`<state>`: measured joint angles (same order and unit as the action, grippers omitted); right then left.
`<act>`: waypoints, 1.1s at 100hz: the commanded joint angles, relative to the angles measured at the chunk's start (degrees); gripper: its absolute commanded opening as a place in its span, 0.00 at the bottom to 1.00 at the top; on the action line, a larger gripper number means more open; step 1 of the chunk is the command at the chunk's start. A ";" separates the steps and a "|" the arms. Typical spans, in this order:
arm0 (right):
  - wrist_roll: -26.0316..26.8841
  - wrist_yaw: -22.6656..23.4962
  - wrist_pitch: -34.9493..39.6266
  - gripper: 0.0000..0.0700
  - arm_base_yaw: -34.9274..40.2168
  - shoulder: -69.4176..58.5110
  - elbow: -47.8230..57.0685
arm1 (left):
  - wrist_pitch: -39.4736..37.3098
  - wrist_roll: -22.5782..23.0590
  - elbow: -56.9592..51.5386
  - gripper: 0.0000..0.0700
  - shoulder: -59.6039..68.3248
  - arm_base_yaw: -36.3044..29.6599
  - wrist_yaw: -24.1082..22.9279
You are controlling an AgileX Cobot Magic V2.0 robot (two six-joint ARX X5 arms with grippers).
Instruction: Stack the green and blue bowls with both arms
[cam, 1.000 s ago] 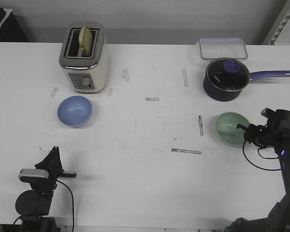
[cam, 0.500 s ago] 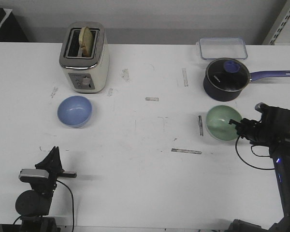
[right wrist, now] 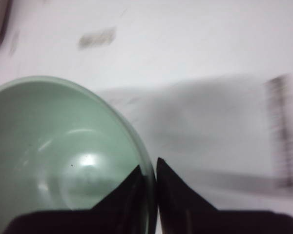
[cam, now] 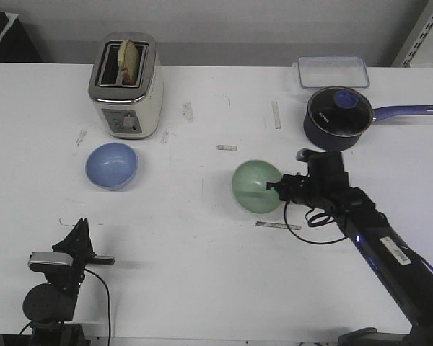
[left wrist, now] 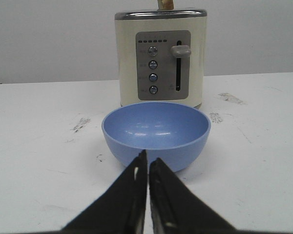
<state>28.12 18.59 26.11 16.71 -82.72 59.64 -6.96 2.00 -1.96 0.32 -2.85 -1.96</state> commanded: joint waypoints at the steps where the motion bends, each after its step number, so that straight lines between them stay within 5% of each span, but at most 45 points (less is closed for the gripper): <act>1: 4.04 -1.42 -1.11 0.01 3.32 -1.95 1.18 | -0.72 -0.02 1.25 0.00 -0.13 0.11 0.07; 54: 13.33 -14.40 -7.91 0.01 13.53 -8.55 1.18 | -0.72 -0.02 1.25 0.00 -0.13 0.11 0.07; 110: 13.22 -15.58 -8.02 0.02 14.49 -8.55 1.20 | -0.72 -0.02 1.25 0.00 -0.13 0.11 0.07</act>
<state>40.77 3.05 18.57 30.57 -90.04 59.64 -6.90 2.00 -1.96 0.32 -2.85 -1.96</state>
